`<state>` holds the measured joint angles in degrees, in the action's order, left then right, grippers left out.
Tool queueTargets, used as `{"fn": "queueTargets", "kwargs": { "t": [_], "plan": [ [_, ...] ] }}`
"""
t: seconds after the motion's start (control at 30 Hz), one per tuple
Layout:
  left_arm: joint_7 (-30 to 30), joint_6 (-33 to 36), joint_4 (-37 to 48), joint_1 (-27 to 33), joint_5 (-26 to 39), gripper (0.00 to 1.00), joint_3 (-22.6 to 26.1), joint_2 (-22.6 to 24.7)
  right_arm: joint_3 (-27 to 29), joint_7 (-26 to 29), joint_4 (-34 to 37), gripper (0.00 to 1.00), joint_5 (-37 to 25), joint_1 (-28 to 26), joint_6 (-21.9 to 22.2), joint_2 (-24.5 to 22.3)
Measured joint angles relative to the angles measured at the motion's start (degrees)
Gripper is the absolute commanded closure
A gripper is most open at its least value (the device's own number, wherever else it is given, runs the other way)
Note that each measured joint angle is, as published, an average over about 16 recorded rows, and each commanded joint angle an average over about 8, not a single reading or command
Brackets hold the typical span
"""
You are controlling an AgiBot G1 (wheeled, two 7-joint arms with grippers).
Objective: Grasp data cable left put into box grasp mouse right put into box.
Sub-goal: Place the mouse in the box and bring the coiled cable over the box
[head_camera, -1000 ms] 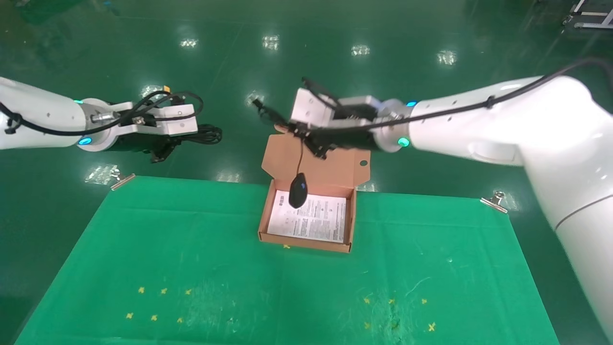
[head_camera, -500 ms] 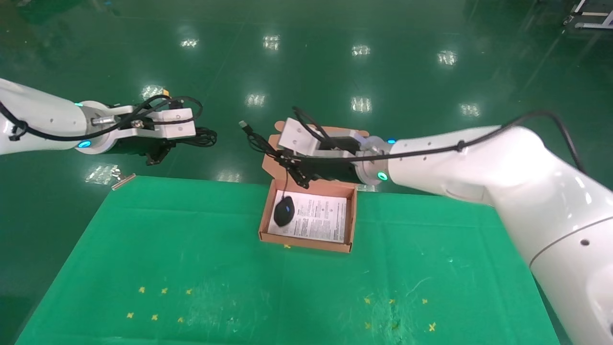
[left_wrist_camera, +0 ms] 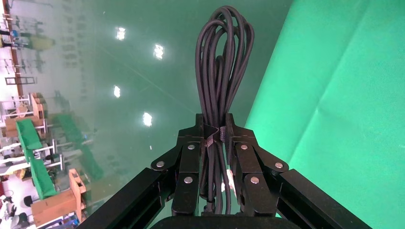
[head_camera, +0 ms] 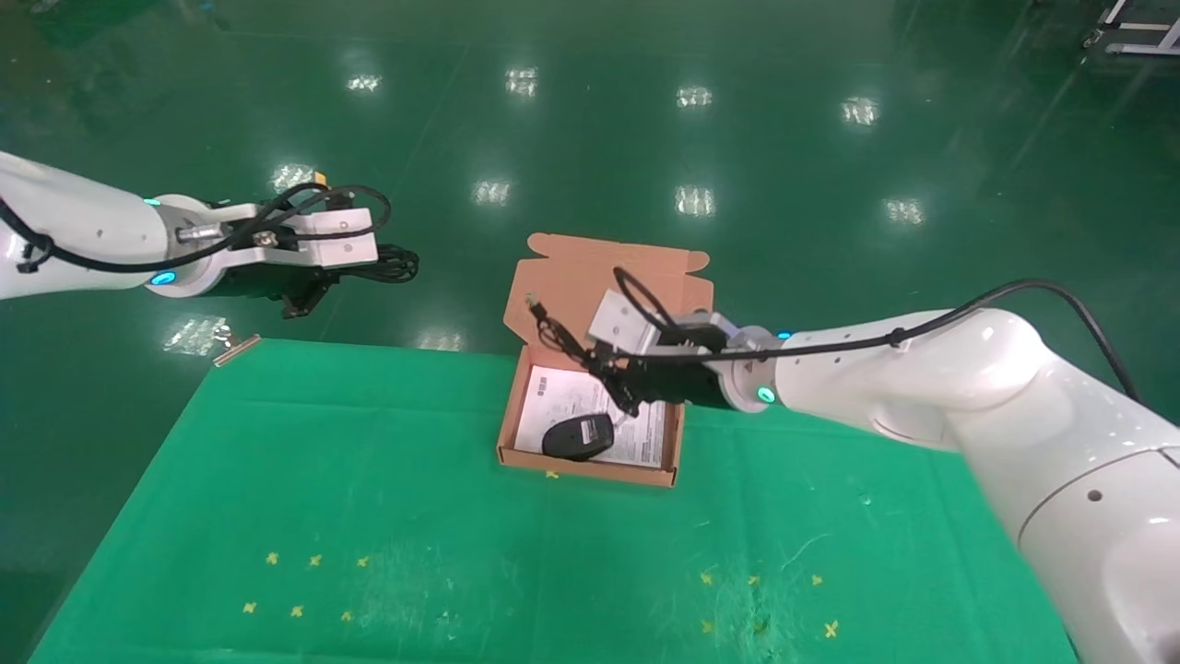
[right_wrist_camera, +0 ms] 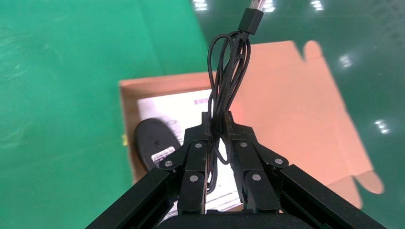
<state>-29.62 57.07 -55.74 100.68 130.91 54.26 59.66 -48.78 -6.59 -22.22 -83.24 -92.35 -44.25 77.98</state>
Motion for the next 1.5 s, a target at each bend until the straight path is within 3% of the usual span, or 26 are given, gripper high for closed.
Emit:
{"fn": "queueTargets", "kwargs": {
  "t": [0.1,0.13,0.2,0.53,0.77,1.13,1.5],
  "plan": [
    [0.0,0.0,0.0,0.0,0.0,1.0,0.0,0.0,-0.6,-0.2,0.4,0.12,0.4,0.1,-0.1,0.1],
    [0.0,0.0,0.0,0.0,0.0,1.0,0.0,0.0,-0.8,-0.3,0.5,0.05,0.5,0.2,-0.1,0.0],
    [0.0,0.0,0.0,0.0,0.0,1.0,0.0,0.0,-1.1,-0.4,0.5,0.0,0.8,0.2,-0.1,0.0],
    [1.0,-0.9,0.1,-0.9,-1.0,1.0,0.1,0.7,-1.7,0.1,-1.5,0.0,1.4,0.8,-0.2,-1.3],
    [4.6,-5.0,2.0,-3.6,-3.3,1.0,0.4,3.5,-1.9,0.9,-3.9,0.0,1.5,0.8,0.1,-3.5],
    [15.6,-15.7,12.3,-8.3,-9.7,1.0,0.6,12.1,-1.9,3.2,-8.2,0.0,0.1,-0.5,0.9,-10.1],
    [28.9,-21.4,20.4,-11.3,-21.7,1.0,1.2,18.0,-2.6,8.3,-15.2,0.0,-2.4,-0.8,0.9,-17.5]
  ]
}}
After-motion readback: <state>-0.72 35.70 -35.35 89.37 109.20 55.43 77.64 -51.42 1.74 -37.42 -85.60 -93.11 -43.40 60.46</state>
